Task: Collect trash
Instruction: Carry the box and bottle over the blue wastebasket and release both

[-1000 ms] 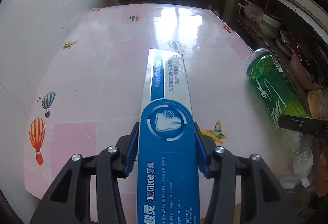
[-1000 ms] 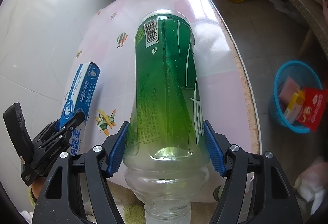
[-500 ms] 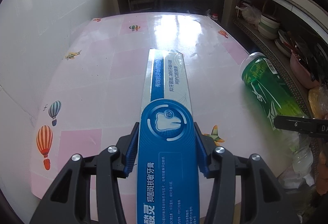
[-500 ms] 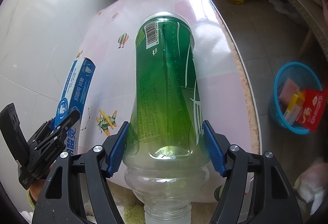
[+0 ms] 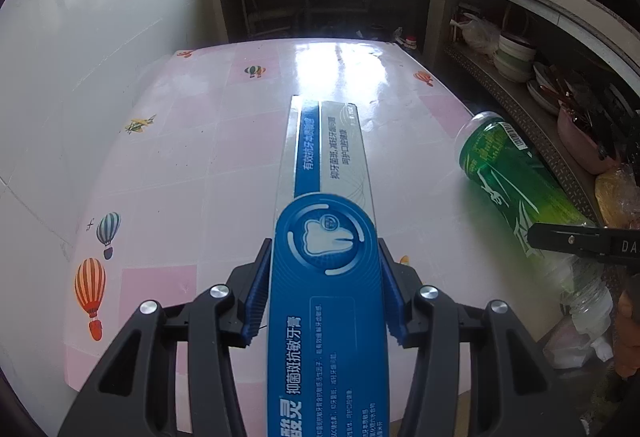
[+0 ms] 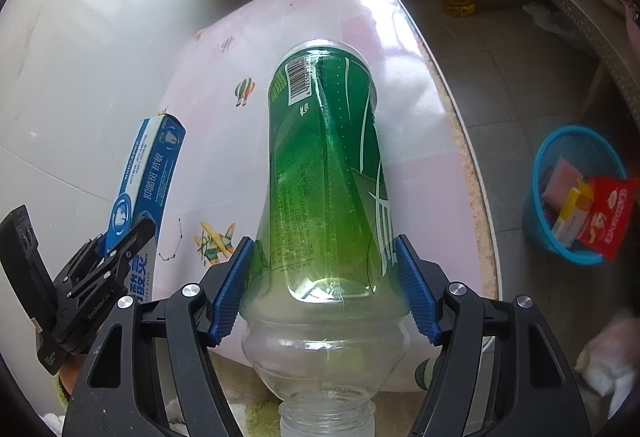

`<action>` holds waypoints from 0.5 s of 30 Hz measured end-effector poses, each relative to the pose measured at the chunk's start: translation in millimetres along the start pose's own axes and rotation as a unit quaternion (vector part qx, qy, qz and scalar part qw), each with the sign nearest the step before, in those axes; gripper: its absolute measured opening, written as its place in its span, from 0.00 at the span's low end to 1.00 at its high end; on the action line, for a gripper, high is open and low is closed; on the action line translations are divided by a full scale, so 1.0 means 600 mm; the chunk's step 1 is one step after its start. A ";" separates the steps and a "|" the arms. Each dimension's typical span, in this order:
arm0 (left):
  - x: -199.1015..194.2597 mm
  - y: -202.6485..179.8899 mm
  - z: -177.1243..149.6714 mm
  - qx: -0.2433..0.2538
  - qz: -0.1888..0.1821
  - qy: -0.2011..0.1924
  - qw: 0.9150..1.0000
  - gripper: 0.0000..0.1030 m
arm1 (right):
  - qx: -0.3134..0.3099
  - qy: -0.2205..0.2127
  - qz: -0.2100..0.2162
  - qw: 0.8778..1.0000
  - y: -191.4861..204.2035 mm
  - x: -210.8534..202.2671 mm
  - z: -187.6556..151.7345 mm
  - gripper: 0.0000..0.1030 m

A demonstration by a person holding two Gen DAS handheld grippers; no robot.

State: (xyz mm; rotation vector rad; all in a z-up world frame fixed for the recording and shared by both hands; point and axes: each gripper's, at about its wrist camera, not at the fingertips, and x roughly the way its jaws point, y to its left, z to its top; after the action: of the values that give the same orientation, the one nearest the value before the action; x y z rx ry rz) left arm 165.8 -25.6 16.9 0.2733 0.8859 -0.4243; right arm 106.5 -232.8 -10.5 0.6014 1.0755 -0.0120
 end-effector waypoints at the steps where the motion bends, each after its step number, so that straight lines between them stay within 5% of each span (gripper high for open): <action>1: -0.003 -0.005 0.005 0.004 -0.006 -0.004 1.000 0.46 | 0.001 -0.007 0.001 1.000 -0.002 -0.007 0.000 0.64; 8: -0.024 -0.092 0.072 0.055 -0.081 -0.029 0.995 0.46 | 0.054 -0.085 -0.004 0.995 -0.072 -0.100 -0.002 0.64; 15: -0.007 -0.268 0.145 0.115 -0.213 -0.001 0.970 0.46 | 0.175 -0.159 -0.083 0.968 -0.253 -0.213 -0.046 0.64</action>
State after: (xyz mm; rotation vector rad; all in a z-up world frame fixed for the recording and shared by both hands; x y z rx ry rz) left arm 148.2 -201.6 63.7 0.2946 0.8944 -0.9293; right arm -23.6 -382.7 16.6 0.7951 0.8103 -0.4399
